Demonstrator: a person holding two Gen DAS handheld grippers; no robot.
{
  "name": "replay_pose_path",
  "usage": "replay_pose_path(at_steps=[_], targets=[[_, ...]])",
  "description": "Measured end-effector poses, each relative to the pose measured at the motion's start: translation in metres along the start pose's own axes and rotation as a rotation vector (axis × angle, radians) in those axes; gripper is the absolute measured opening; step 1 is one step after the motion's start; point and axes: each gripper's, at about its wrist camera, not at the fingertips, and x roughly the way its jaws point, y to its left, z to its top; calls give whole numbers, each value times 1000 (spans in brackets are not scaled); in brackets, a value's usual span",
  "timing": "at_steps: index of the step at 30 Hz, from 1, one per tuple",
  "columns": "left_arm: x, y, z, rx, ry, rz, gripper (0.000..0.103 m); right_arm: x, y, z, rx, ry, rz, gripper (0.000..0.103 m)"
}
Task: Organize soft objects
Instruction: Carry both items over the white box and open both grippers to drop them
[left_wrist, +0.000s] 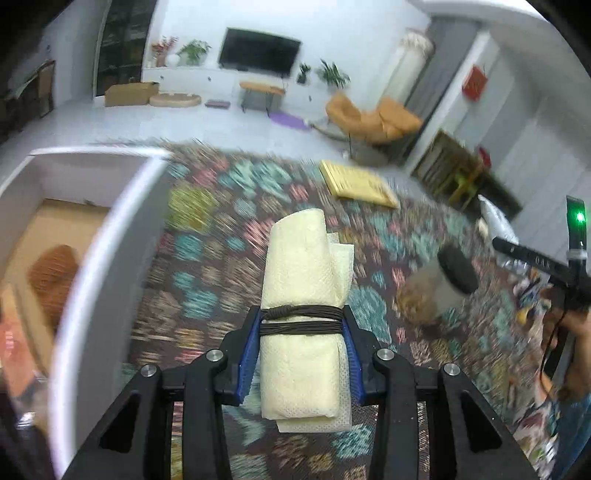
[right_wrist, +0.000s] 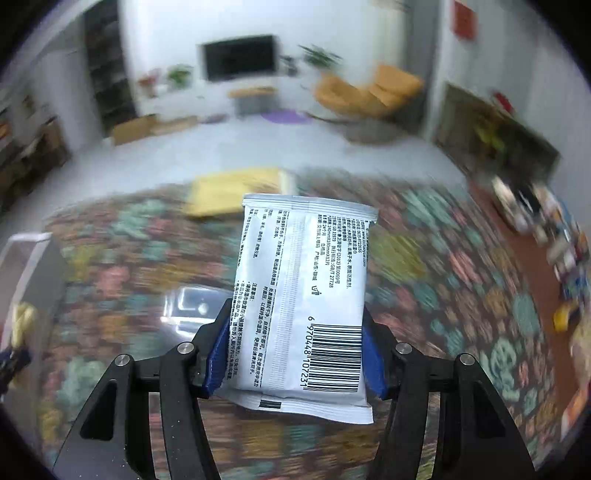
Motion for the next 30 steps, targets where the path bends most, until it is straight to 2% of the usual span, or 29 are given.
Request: replay_pose_path(at_steps=[3,5,7,9,10,12,13,14,18,24,26,30], targets=[[-47,42,5,-47,-44,41,40,-28,89,4,-75,-13,160,62],[-75,76,3,-71,-55,101,40,-41,149,1,-105,-1,284,62],[-100,107,-4,-77,-60,190,40,-53,218,-8,-134,20,425,62],[-126,139,-17,-79,-68,317,41,-61,278,-21,-162,56,545,63],[-133,149,-22,-81,-65,356,43,-64,303,-27,-174,75,588,63],[-150,171,-36,-93,-61,428,62,-66,348,-42,-193,102,649,68],[-157,181,-43,-104,-65,456,83,-66,371,-51,-206,121,679,81],[-165,190,-50,-117,-78,487,92,-65,387,-57,-220,137,686,86],[-183,200,-71,-127,-110,560,92,-68,404,-71,-238,134,679,86],[-194,182,-86,-90,-139,659,98,-90,395,-77,-332,61,568,86],[-197,173,-90,-100,-142,714,100,-90,393,-79,-373,53,533,86],[-204,164,-103,-127,-140,717,100,-94,400,-96,-453,61,464,86]])
